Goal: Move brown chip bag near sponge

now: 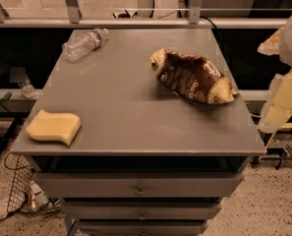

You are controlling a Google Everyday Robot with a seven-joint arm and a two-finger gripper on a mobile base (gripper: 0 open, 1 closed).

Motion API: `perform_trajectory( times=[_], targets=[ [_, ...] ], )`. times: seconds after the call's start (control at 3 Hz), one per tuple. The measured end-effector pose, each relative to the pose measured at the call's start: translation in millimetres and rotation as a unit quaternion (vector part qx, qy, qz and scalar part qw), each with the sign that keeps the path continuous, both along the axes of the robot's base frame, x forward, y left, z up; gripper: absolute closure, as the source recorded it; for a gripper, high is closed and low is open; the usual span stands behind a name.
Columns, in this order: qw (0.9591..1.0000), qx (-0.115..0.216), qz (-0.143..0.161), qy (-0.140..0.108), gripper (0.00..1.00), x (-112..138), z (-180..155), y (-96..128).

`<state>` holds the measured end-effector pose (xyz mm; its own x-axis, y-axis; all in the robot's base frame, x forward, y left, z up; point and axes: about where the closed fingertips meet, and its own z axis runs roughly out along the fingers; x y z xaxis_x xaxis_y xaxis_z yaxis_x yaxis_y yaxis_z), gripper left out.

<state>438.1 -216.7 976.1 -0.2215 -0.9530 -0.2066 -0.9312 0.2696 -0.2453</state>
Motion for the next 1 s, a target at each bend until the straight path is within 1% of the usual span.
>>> perform_trajectory(
  times=[0.33,0.67,1.0],
  targets=[
    [1.0000,0.000,0.000,0.000,0.00,0,0,0],
    [0.9999,0.011,-0.010,-0.006,0.00,11,-5,9],
    [0.9992,0.035,-0.007,-0.021,0.00,53,-15,47]
  ],
)
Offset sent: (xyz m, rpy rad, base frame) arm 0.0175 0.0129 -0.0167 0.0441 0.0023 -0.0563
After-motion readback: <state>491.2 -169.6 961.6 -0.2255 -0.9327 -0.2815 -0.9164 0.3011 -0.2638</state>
